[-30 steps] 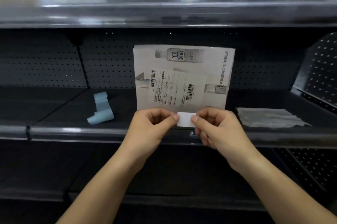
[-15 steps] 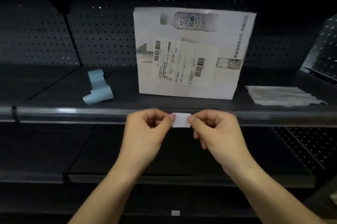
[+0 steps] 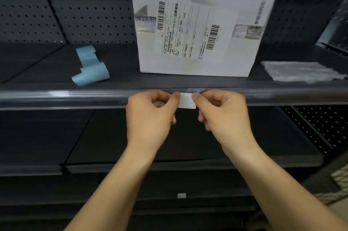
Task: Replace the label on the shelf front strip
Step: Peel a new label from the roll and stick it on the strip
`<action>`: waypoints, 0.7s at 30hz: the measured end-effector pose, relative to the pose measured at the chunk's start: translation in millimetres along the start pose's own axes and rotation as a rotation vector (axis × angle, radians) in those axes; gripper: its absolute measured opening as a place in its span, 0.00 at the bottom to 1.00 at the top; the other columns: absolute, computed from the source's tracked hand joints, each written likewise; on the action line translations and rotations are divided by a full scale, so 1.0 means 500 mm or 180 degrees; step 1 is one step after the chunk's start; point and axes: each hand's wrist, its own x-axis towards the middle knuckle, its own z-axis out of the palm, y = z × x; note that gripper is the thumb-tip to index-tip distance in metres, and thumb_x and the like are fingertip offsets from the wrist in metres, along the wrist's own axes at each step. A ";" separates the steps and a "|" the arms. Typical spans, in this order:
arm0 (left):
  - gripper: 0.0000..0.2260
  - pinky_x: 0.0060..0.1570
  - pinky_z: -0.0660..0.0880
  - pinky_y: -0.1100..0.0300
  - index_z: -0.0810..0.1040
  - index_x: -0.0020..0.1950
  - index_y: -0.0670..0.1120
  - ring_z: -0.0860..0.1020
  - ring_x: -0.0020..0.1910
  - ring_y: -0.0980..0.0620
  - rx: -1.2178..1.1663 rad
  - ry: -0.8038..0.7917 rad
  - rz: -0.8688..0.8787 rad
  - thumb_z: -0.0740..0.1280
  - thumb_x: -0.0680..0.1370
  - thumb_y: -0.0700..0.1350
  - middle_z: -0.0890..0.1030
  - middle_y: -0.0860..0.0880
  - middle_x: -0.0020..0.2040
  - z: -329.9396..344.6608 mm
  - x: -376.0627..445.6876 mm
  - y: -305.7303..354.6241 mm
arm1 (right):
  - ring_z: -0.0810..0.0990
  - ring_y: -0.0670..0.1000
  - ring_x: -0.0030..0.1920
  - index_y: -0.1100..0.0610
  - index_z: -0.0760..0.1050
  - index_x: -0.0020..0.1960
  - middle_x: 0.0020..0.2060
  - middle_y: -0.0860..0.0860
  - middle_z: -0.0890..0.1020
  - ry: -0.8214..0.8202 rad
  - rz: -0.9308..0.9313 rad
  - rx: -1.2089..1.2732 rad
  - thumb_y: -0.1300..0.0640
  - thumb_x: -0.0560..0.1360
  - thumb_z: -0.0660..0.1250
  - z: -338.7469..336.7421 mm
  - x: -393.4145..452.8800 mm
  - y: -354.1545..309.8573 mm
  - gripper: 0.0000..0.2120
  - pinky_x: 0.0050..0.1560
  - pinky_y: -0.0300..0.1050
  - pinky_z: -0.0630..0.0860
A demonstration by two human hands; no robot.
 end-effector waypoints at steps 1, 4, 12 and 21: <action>0.12 0.33 0.72 0.61 0.83 0.35 0.48 0.74 0.22 0.58 0.0027 0.0008 0.0007 0.74 0.78 0.48 0.79 0.50 0.22 0.000 0.001 -0.002 | 0.73 0.42 0.23 0.56 0.83 0.38 0.23 0.49 0.78 0.0001 0.0013 -0.0033 0.56 0.79 0.71 0.001 0.000 0.002 0.11 0.27 0.34 0.70; 0.13 0.34 0.73 0.60 0.82 0.34 0.49 0.75 0.22 0.58 0.0082 0.0066 0.0040 0.74 0.78 0.49 0.79 0.51 0.22 0.005 0.002 -0.003 | 0.74 0.41 0.23 0.54 0.84 0.40 0.24 0.48 0.79 0.0030 0.0032 -0.0099 0.56 0.78 0.71 0.001 0.003 0.004 0.09 0.29 0.33 0.70; 0.13 0.33 0.73 0.61 0.82 0.34 0.50 0.77 0.22 0.58 0.0109 0.0143 0.0086 0.74 0.78 0.50 0.80 0.51 0.23 0.010 0.001 -0.005 | 0.75 0.41 0.23 0.52 0.84 0.38 0.23 0.49 0.80 0.0129 0.0009 -0.0242 0.54 0.79 0.72 0.006 0.011 0.001 0.10 0.33 0.37 0.71; 0.13 0.33 0.74 0.60 0.81 0.34 0.49 0.78 0.23 0.58 0.0159 0.0205 0.0086 0.74 0.78 0.50 0.80 0.52 0.23 0.016 0.000 -0.002 | 0.77 0.41 0.24 0.52 0.84 0.37 0.23 0.48 0.80 0.0251 -0.0027 -0.0411 0.53 0.78 0.72 0.012 0.010 0.000 0.11 0.34 0.38 0.73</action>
